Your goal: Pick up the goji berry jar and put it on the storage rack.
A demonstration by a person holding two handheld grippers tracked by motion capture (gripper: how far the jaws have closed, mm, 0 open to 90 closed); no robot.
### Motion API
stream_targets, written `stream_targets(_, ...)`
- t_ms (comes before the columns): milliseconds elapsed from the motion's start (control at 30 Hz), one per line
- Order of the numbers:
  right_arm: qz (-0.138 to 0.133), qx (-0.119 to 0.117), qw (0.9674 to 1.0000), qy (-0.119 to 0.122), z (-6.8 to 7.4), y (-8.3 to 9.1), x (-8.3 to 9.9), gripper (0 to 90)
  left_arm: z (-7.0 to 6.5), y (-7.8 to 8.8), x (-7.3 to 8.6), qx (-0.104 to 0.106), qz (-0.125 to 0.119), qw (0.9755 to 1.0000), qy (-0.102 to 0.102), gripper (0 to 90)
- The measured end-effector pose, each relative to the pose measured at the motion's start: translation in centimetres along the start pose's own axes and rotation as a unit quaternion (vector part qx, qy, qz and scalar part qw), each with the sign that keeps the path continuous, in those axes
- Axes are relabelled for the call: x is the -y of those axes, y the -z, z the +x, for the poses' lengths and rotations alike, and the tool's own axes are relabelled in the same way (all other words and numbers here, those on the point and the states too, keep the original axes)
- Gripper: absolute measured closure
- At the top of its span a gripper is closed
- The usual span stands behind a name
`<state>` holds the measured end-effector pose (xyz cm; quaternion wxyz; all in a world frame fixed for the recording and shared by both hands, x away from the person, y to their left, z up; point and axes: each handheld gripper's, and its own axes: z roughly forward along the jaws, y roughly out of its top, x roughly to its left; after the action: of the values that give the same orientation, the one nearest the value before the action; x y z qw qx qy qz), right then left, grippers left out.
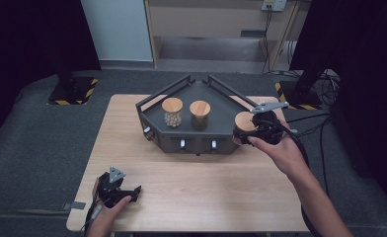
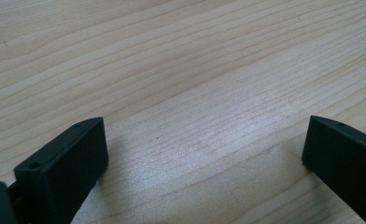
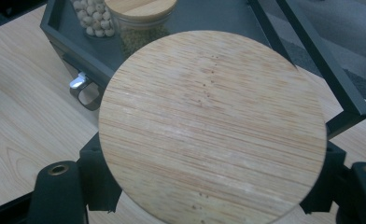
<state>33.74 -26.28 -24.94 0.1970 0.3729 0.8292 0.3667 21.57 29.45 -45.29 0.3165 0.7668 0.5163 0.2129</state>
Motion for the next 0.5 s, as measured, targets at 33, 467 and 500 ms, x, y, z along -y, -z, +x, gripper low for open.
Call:
stream_targets(33, 0.0, 0.0, 1.0, 0.001, 0.0, -0.08, -0.14, 26.0, 0.0, 0.0, 0.0, 0.0, 0.0, 1.0, 0.0, 0.0)
stream_targets(467, 0.001, 0.001, 1.0, 0.0, -0.05, -0.55, -0.84, 25.9, 0.0, 0.01, -0.01, 0.0, 0.0, 1.0, -0.001, 0.0)
stream_targets(500, 0.001, 0.002, 1.0, -0.001, -0.08, -0.63, -1.04, 25.9, 0.0, 0.01, -0.01, 0.0, 0.0, 1.0, -0.001, 0.0)
